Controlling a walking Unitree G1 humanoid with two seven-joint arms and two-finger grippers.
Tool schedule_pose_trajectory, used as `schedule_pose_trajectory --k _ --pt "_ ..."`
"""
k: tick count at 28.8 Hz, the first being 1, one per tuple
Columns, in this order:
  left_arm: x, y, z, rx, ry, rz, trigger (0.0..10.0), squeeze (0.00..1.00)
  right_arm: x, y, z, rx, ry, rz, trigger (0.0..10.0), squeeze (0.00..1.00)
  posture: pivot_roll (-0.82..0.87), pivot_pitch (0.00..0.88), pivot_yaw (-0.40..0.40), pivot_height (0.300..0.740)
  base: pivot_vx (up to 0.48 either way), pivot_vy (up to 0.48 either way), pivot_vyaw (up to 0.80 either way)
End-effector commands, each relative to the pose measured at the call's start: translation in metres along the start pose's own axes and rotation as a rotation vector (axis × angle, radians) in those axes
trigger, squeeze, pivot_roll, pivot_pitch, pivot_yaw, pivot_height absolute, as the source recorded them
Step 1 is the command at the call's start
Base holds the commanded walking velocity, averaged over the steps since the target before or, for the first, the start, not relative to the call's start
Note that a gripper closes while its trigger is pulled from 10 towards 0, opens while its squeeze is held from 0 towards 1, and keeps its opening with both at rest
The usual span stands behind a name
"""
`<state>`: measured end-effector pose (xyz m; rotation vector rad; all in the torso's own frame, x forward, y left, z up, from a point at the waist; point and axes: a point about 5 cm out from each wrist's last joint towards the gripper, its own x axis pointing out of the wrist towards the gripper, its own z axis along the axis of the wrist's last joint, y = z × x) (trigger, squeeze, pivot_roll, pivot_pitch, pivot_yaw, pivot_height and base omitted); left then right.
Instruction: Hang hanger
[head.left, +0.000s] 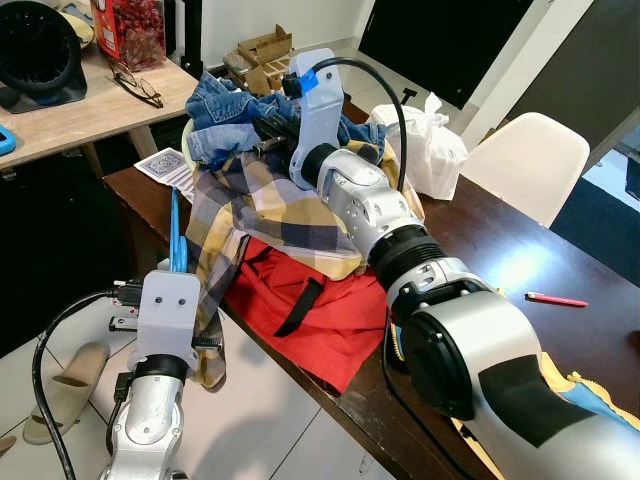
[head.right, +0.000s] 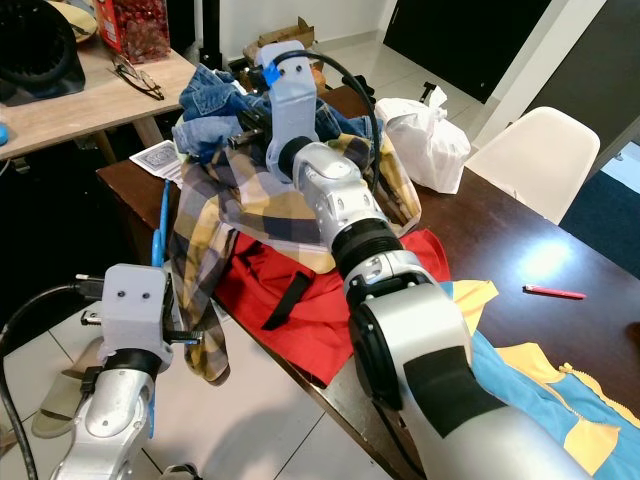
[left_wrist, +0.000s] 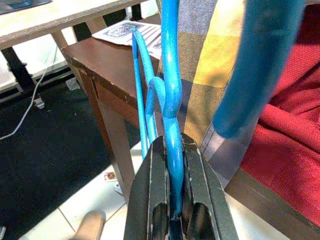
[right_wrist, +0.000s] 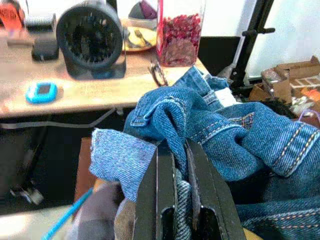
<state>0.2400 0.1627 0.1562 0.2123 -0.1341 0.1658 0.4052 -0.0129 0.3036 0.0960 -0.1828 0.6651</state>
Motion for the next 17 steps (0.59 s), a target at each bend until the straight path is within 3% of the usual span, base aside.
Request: schedule_pose_trajectory --k 1,2,4,5,7,10,13,15,17 --pt "-0.002 -0.007 -0.002 -0.020 0.012 -0.020 10.0 0.00 0.000 -0.003 0.004 0.044 -0.013 -0.011 0.0 0.00 0.24 0.128 -0.250 0.740 0.000 0.000 0.00" --pt "-0.002 -0.007 -0.002 -0.020 0.012 -0.020 10.0 0.00 0.001 -0.002 0.006 0.061 -0.020 -0.010 0.0 0.00 0.24 0.128 -0.250 0.740 0.000 0.000 0.00" --pt "-0.002 -0.007 -0.002 -0.021 0.012 -0.021 10.0 0.00 0.003 -0.004 0.028 0.259 -0.138 -0.011 0.0 0.00 0.24 0.124 -0.250 0.740 0.000 0.000 0.00" --pt "-0.002 -0.007 -0.002 -0.021 0.012 -0.021 10.0 0.00 0.003 -0.004 0.028 0.259 -0.138 -0.011 0.0 0.00 0.24 0.124 -0.250 0.740 0.000 0.000 0.00" --pt "-0.002 -0.008 -0.001 -0.021 0.011 -0.023 10.0 0.00 0.002 -0.013 0.054 0.448 -0.273 -0.038 0.0 0.00 0.24 0.124 -0.250 0.740 0.000 0.000 0.00" --pt "-0.002 -0.008 -0.001 -0.021 0.011 -0.023 10.0 0.00 0.000 -0.019 0.062 0.497 -0.318 -0.064 0.0 0.00 0.24 0.124 -0.250 0.740 0.000 0.000 0.00" --pt "-0.003 -0.008 -0.001 -0.023 0.012 -0.020 10.0 0.00 -0.012 -0.047 0.079 0.491 -0.389 -0.195 0.0 0.00 0.25 0.127 -0.253 0.740 0.000 0.000 0.00" --pt "-0.003 -0.008 -0.001 -0.023 0.012 -0.020 10.0 0.00 -0.012 -0.047 0.079 0.491 -0.389 -0.195 0.0 0.00 0.25 0.127 -0.253 0.740 0.000 0.000 0.00" --pt "-0.004 -0.008 0.000 -0.024 0.013 -0.019 10.0 0.00 -0.022 -0.066 0.089 0.474 -0.430 -0.262 0.0 0.00 0.25 0.132 -0.251 0.740 0.000 0.000 0.00"
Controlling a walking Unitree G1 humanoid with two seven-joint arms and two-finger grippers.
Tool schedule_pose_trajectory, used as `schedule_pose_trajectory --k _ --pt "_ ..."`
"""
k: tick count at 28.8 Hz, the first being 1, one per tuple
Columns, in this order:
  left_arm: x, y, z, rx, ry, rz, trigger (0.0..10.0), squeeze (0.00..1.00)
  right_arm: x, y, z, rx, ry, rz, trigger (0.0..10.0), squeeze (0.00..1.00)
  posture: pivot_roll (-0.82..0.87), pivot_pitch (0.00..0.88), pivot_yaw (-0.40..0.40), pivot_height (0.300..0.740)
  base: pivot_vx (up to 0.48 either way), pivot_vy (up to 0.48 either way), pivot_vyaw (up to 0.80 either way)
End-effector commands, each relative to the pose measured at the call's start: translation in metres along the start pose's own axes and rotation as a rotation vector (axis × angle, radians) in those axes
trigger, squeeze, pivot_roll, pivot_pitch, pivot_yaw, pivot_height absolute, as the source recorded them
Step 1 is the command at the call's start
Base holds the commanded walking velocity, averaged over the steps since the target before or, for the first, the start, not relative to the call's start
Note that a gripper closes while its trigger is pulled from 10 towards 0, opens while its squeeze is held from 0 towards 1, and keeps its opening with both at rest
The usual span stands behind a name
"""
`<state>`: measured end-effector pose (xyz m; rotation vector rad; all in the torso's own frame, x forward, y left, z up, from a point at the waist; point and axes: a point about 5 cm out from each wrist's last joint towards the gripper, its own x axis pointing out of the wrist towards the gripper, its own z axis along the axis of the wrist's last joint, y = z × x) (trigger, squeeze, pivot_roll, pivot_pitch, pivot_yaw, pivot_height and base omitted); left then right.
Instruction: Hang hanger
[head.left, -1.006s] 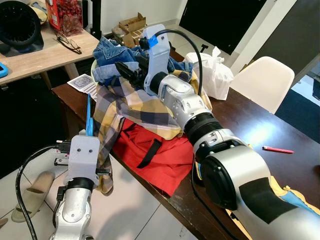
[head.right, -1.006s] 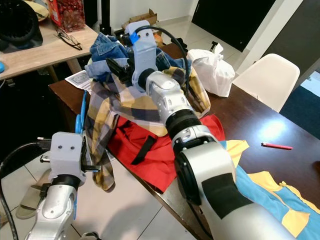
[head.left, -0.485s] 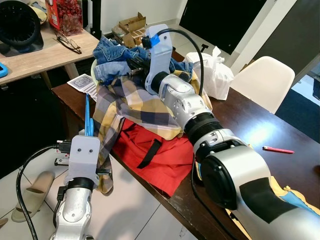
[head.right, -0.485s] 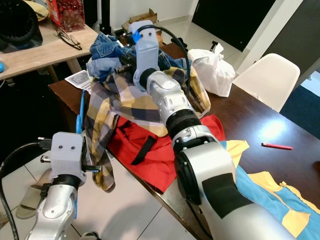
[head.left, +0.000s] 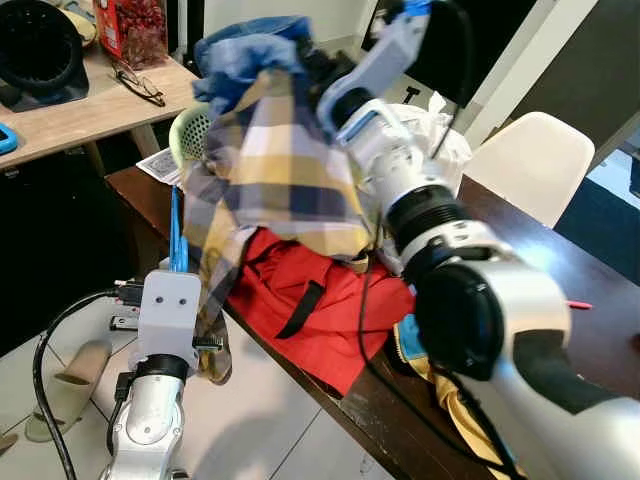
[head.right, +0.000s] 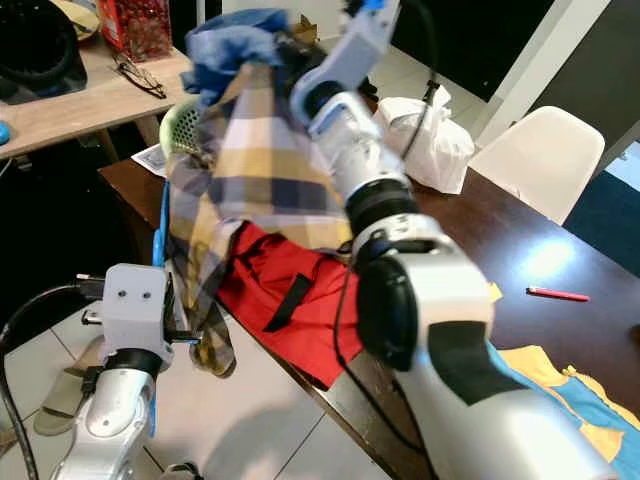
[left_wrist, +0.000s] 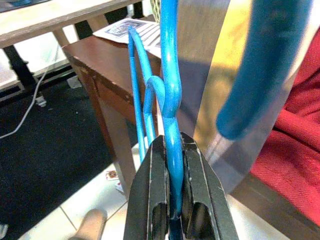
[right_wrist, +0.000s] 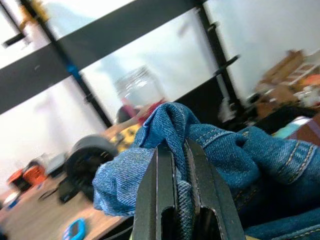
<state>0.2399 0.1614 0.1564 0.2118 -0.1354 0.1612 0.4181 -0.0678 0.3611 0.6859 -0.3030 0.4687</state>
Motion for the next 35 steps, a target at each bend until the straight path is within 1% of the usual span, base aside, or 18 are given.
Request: schedule_pose_trajectory --k 1,8,13,15,16,18,19,21,22,23,24,26,27,28,29,31,34,35 --pt "-0.004 -0.007 -0.001 -0.023 0.014 -0.015 10.0 0.00 0.001 -0.003 0.033 -0.009 -0.124 -0.019 0.0 0.00 0.25 0.132 -0.251 0.740 0.000 0.000 0.00" --pt "-0.004 -0.007 -0.001 -0.025 0.018 -0.018 10.0 0.00 -0.011 -0.033 0.082 -0.073 -0.248 -0.130 0.0 0.00 0.25 0.135 -0.246 0.740 0.000 0.000 0.00" --pt "-0.004 -0.007 -0.001 -0.028 0.020 -0.020 10.0 0.00 -0.013 -0.035 0.087 -0.089 -0.240 -0.095 0.0 0.00 0.24 0.138 -0.243 0.740 0.000 0.000 0.00" --pt "-0.004 -0.007 -0.001 -0.029 0.021 -0.020 10.0 0.00 -0.010 -0.026 0.078 -0.152 -0.171 0.028 0.0 0.00 0.24 0.141 -0.243 0.740 0.000 0.000 0.00" --pt "-0.004 -0.007 -0.001 -0.029 0.021 -0.020 10.0 0.00 -0.010 -0.026 0.078 -0.152 -0.171 0.028 0.0 0.00 0.24 0.141 -0.243 0.740 0.000 0.000 0.00" --pt "-0.004 -0.007 -0.001 -0.031 0.022 -0.020 10.0 0.00 -0.008 -0.014 0.052 -0.368 0.002 0.210 0.0 0.00 0.24 0.143 -0.243 0.740 0.000 0.000 0.00" --pt "-0.004 -0.007 -0.001 -0.031 0.022 -0.020 10.0 0.00 -0.008 -0.014 0.052 -0.368 0.002 0.210 0.0 0.00 0.24 0.143 -0.243 0.740 0.000 0.000 0.00" --pt "-0.004 -0.007 -0.001 -0.032 0.023 -0.019 10.0 0.00 -0.012 -0.007 0.033 -0.404 0.115 0.406 0.0 0.00 0.24 0.144 -0.242 0.740 0.000 0.000 0.00" --pt "-0.004 -0.007 -0.001 -0.032 0.023 -0.019 10.0 0.00 -0.012 -0.007 0.033 -0.404 0.115 0.406 0.0 0.00 0.24 0.144 -0.242 0.740 0.000 0.000 0.00" --pt "-0.004 -0.007 -0.002 -0.032 0.023 -0.019 10.0 0.00 -0.016 -0.006 0.029 -0.409 0.146 0.487 0.0 0.00 0.24 0.144 -0.242 0.740 0.000 0.000 0.00" --pt "-0.004 -0.007 -0.002 -0.033 0.023 -0.019 10.0 0.00 -0.021 -0.007 0.022 -0.463 0.195 0.568 0.0 0.00 0.24 0.144 -0.243 0.740 0.000 0.000 0.00" --pt "-0.004 -0.007 -0.002 -0.033 0.023 -0.019 10.0 0.00 -0.021 -0.007 0.022 -0.463 0.195 0.568 0.0 0.00 0.24 0.144 -0.243 0.740 0.000 0.000 0.00" --pt "-0.004 -0.007 -0.002 -0.033 0.023 -0.019 10.0 0.00 -0.024 -0.008 0.018 -0.506 0.228 0.613 0.0 0.00 0.24 0.144 -0.243 0.740 0.000 0.000 0.00" --pt "-0.004 -0.007 -0.002 -0.034 0.023 -0.018 10.0 0.00 -0.029 -0.012 0.011 -0.577 0.290 0.667 3.0 0.00 0.24 0.143 -0.244 0.740 0.000 0.000 0.00" --pt "-0.003 -0.006 -0.002 -0.035 0.023 -0.018 10.0 0.00 -0.033 -0.017 0.002 -0.656 0.367 0.690 10.0 0.00 0.24 0.143 -0.244 0.740 0.000 0.000 0.00" --pt "-0.003 -0.007 -0.002 -0.035 0.022 -0.018 10.0 0.00 -0.037 -0.025 -0.010 -0.754 0.465 0.676 10.0 0.00 0.23 0.141 -0.245 0.740 0.000 0.000 0.00" --pt "-0.003 -0.007 -0.002 -0.036 0.022 -0.018 10.0 0.00 -0.038 -0.028 -0.013 -0.781 0.488 0.654 10.0 0.00 0.23 0.141 -0.245 0.740 0.000 0.000 0.00" --pt "-0.003 -0.008 -0.002 -0.037 0.022 -0.018 10.0 0.00 -0.037 -0.031 -0.014 -0.820 0.502 0.616 10.0 0.82 0.23 0.141 -0.245 0.740 0.000 0.000 0.00"
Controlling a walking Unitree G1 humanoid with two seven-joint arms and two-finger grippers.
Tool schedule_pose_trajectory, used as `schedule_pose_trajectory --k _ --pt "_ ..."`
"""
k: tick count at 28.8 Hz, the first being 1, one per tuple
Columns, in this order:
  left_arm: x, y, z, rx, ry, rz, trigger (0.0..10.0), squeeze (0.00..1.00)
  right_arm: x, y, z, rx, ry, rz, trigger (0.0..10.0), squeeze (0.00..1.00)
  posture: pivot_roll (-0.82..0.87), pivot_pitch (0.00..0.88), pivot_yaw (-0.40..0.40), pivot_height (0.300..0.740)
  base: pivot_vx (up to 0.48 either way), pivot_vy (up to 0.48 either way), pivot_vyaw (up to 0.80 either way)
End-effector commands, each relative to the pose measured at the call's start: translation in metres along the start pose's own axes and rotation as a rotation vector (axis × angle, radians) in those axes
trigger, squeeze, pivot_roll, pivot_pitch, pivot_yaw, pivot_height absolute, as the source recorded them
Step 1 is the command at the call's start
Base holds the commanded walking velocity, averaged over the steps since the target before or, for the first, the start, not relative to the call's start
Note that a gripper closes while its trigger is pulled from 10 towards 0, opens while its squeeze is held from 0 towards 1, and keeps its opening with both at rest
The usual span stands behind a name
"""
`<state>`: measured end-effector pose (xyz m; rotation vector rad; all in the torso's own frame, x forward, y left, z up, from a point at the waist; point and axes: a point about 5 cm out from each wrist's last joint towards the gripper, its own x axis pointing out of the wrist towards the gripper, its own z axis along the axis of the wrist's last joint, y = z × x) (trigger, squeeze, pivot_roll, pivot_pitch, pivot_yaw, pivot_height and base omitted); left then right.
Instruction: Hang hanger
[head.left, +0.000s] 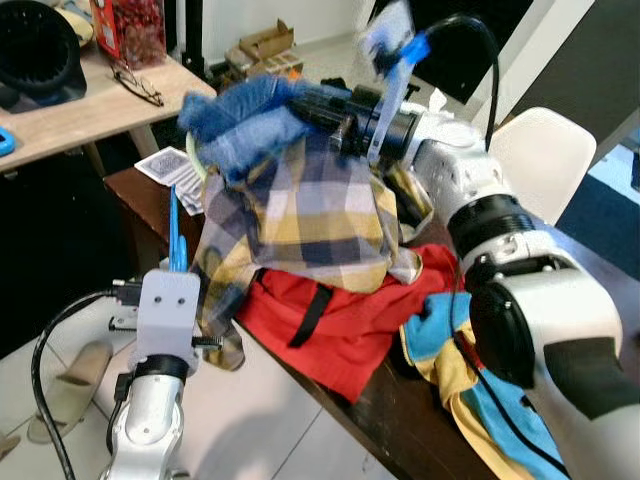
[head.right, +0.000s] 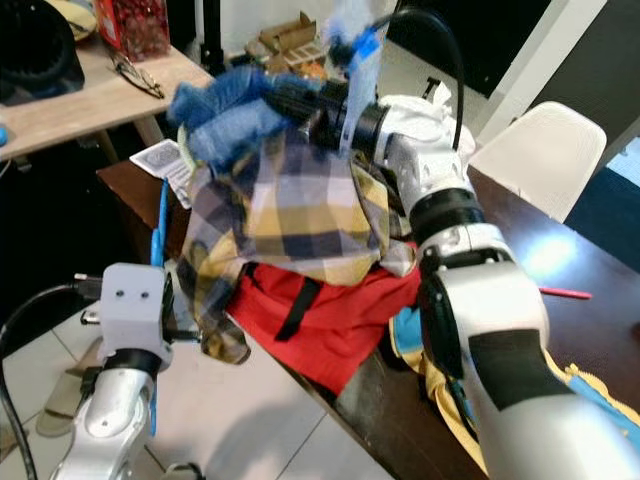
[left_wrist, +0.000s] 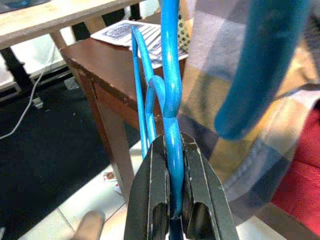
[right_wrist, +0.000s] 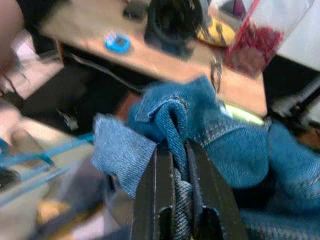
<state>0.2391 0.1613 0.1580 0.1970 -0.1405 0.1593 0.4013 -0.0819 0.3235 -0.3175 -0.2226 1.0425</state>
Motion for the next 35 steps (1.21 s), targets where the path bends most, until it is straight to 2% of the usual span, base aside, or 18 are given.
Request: schedule_pose_trajectory --k 1,2,7,8,9,12,16,19,20,21,22,23,24,26,27,28,29,35 --pt "-0.002 -0.008 -0.004 -0.021 0.026 -0.017 10.0 0.00 -0.007 -0.005 -0.006 -0.019 0.045 -0.033 10.0 0.82 0.23 0.141 -0.245 0.740 0.000 0.000 0.00" --pt "-0.002 -0.009 -0.004 -0.023 0.026 -0.018 10.0 0.00 -0.007 -0.008 -0.006 -0.026 0.053 -0.080 10.0 1.00 0.23 0.140 -0.247 0.740 0.000 0.000 0.00" --pt "-0.001 -0.011 -0.003 -0.028 0.024 -0.017 10.0 0.00 -0.009 -0.012 0.010 0.047 -0.065 -0.075 10.0 1.00 0.23 0.134 -0.253 0.740 0.000 0.000 0.00" --pt "-0.001 -0.012 -0.003 -0.029 0.023 -0.017 10.0 0.00 -0.010 -0.009 0.022 0.112 -0.179 0.002 10.0 1.00 0.23 0.134 -0.255 0.740 0.000 0.000 0.00" --pt "-0.001 -0.012 -0.003 -0.029 0.023 -0.017 10.0 0.00 -0.010 -0.009 0.022 0.112 -0.179 0.002 10.0 1.00 0.23 0.134 -0.255 0.740 0.000 0.000 0.00" --pt "0.000 -0.012 -0.002 -0.033 0.021 -0.016 10.0 0.00 -0.013 -0.007 0.050 0.256 -0.443 0.136 10.0 1.00 0.23 0.130 -0.258 0.740 0.000 0.000 0.00" --pt "-0.001 -0.011 -0.002 -0.033 0.020 -0.016 10.0 0.00 0.001 -0.003 0.054 0.318 -0.460 0.085 10.0 1.00 0.23 0.128 -0.256 0.740 0.000 0.000 0.00" --pt "-0.001 -0.011 -0.002 -0.033 0.020 -0.016 10.0 0.00 0.001 -0.003 0.054 0.318 -0.460 0.085 10.0 1.00 0.23 0.128 -0.256 0.740 0.000 0.000 0.00" --pt "-0.001 -0.010 -0.002 -0.033 0.020 -0.017 10.0 0.00 0.012 0.001 0.051 0.334 -0.427 0.037 10.0 0.65 0.23 0.128 -0.254 0.740 0.000 0.000 0.00" --pt "-0.001 -0.010 -0.002 -0.033 0.020 -0.017 10.0 0.00 0.012 0.001 0.051 0.334 -0.427 0.037 10.0 0.65 0.23 0.128 -0.254 0.740 0.000 0.000 0.00" --pt "-0.001 -0.010 -0.002 -0.032 0.021 -0.018 10.0 0.00 0.029 0.006 0.039 0.374 -0.344 -0.096 10.0 0.00 0.23 0.128 -0.255 0.740 0.000 0.000 0.00" --pt "-0.001 -0.010 -0.002 -0.032 0.021 -0.018 10.0 0.00 0.029 0.006 0.039 0.374 -0.344 -0.096 10.0 0.00 0.23 0.128 -0.255 0.740 0.000 0.000 0.00" --pt "-0.001 -0.010 -0.003 -0.031 0.022 -0.019 10.0 0.00 0.039 0.009 0.027 0.393 -0.261 -0.227 10.0 0.00 0.23 0.128 -0.255 0.740 0.000 0.000 0.00" --pt "-0.001 -0.010 -0.003 -0.031 0.022 -0.019 10.0 0.00 0.039 0.009 0.027 0.393 -0.261 -0.227 10.0 0.00 0.23 0.128 -0.255 0.740 0.000 0.000 0.00" --pt "-0.001 -0.010 -0.003 -0.030 0.022 -0.020 10.0 0.00 0.040 0.006 0.012 0.422 -0.169 -0.379 10.0 0.00 0.24 0.132 -0.256 0.740 0.000 0.000 0.00" --pt "-0.001 -0.010 -0.003 -0.030 0.022 -0.020 10.0 0.00 0.040 0.006 0.012 0.422 -0.169 -0.379 10.0 0.00 0.24 0.132 -0.256 0.740 0.000 0.000 0.00" --pt "-0.002 -0.010 -0.002 -0.030 0.021 -0.020 10.0 0.00 0.037 0.002 0.002 0.433 -0.098 -0.499 10.0 0.00 0.24 0.139 -0.260 0.740 0.000 0.000 0.00" --pt "-0.003 -0.011 -0.002 -0.031 0.021 -0.018 10.0 0.00 0.031 -0.003 -0.008 0.431 -0.023 -0.592 10.0 0.00 0.24 0.143 -0.261 0.740 0.000 0.000 0.00"
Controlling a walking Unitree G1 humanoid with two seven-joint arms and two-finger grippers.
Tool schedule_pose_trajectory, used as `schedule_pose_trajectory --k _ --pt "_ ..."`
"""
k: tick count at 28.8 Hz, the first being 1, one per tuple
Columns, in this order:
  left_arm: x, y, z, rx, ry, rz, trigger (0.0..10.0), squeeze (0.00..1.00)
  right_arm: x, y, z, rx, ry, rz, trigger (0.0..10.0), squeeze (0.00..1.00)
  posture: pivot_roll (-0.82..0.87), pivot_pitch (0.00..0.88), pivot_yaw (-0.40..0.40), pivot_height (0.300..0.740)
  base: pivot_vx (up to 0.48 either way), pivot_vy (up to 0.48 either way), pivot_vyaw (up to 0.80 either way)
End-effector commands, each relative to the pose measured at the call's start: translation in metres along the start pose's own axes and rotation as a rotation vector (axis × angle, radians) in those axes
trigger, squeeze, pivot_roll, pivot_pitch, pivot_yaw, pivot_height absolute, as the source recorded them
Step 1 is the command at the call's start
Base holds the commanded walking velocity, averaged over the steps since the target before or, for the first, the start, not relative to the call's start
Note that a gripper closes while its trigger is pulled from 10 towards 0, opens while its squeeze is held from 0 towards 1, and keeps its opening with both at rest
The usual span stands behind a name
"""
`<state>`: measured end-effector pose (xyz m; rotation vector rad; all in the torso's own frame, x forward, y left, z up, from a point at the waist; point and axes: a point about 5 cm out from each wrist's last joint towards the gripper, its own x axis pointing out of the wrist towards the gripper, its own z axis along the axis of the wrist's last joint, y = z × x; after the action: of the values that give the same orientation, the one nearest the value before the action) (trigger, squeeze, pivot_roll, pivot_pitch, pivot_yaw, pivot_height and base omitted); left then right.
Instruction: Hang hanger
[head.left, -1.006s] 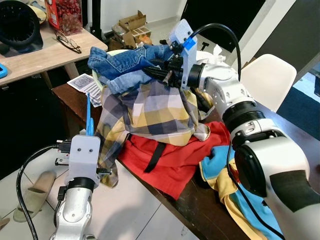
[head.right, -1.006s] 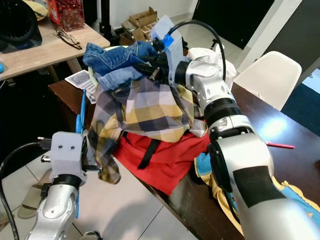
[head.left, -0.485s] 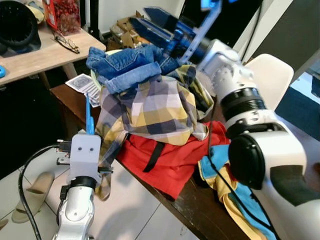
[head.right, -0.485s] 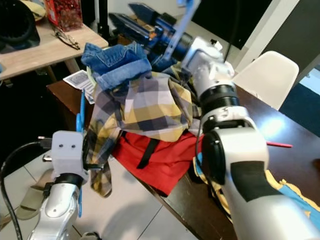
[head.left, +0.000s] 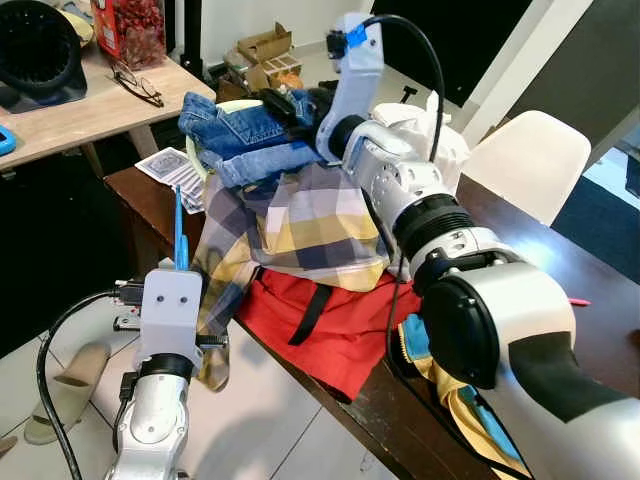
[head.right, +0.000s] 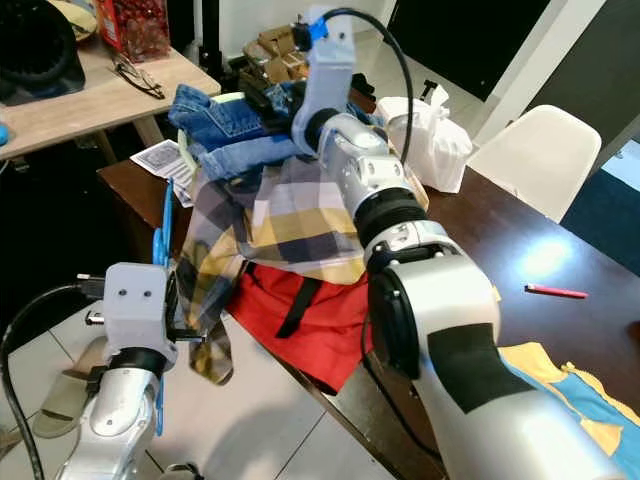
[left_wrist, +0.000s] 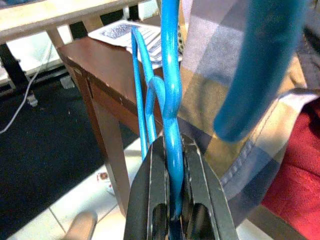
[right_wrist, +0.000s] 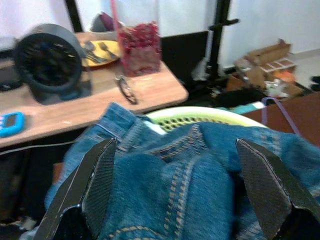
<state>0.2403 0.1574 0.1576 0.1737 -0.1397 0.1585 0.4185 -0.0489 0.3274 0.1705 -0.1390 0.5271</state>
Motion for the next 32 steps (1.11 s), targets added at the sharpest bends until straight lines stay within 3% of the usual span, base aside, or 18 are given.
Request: schedule_pose_trajectory --k 1,12,15,16,18,19,20,21,32 --pt "-0.003 -0.007 -0.003 -0.008 0.019 -0.019 10.0 0.00 -0.003 -0.010 -0.008 -0.012 0.043 -0.044 10.0 0.00 0.24 0.143 -0.261 0.740 0.000 0.000 0.00" --pt "-0.005 -0.008 -0.002 -0.012 0.021 -0.020 10.0 0.00 -0.006 -0.009 -0.027 -0.089 0.154 -0.029 10.0 0.00 0.22 0.161 -0.259 0.740 0.000 0.000 0.00" --pt "-0.005 -0.008 -0.002 -0.015 0.022 -0.019 10.0 0.00 -0.006 -0.005 -0.039 -0.109 0.233 0.013 10.0 0.00 0.22 0.164 -0.259 0.740 0.000 0.000 0.00" --pt "-0.005 -0.008 -0.002 -0.016 0.022 -0.020 10.0 0.00 -0.006 -0.001 -0.044 -0.112 0.263 0.033 6.8 0.00 0.22 0.166 -0.258 0.740 0.000 0.000 0.00" --pt "-0.005 -0.008 -0.002 -0.016 0.022 -0.020 10.0 0.00 -0.006 -0.001 -0.044 -0.112 0.263 0.033 6.8 0.00 0.22 0.166 -0.258 0.740 0.000 0.000 0.00" --pt "-0.005 -0.008 -0.002 -0.017 0.022 -0.020 10.0 0.00 -0.006 0.003 -0.047 -0.108 0.274 0.049 3.5 0.00 0.22 0.166 -0.258 0.740 0.000 0.000 0.00" --pt "-0.005 -0.008 -0.002 -0.017 0.022 -0.020 10.0 0.00 -0.006 0.003 -0.047 -0.108 0.274 0.049 3.5 0.00 0.22 0.166 -0.258 0.740 0.000 0.000 0.00" --pt "-0.005 -0.008 -0.001 -0.017 0.021 -0.020 10.0 0.00 -0.005 0.005 -0.048 -0.103 0.275 0.056 0.0 0.00 0.22 0.166 -0.258 0.740 0.000 0.000 0.00" --pt "-0.004 -0.007 -0.002 -0.018 0.020 -0.018 10.0 0.00 -0.001 0.003 -0.018 0.001 0.080 0.022 0.0 0.00 0.22 0.159 -0.261 0.740 0.000 0.000 0.00"
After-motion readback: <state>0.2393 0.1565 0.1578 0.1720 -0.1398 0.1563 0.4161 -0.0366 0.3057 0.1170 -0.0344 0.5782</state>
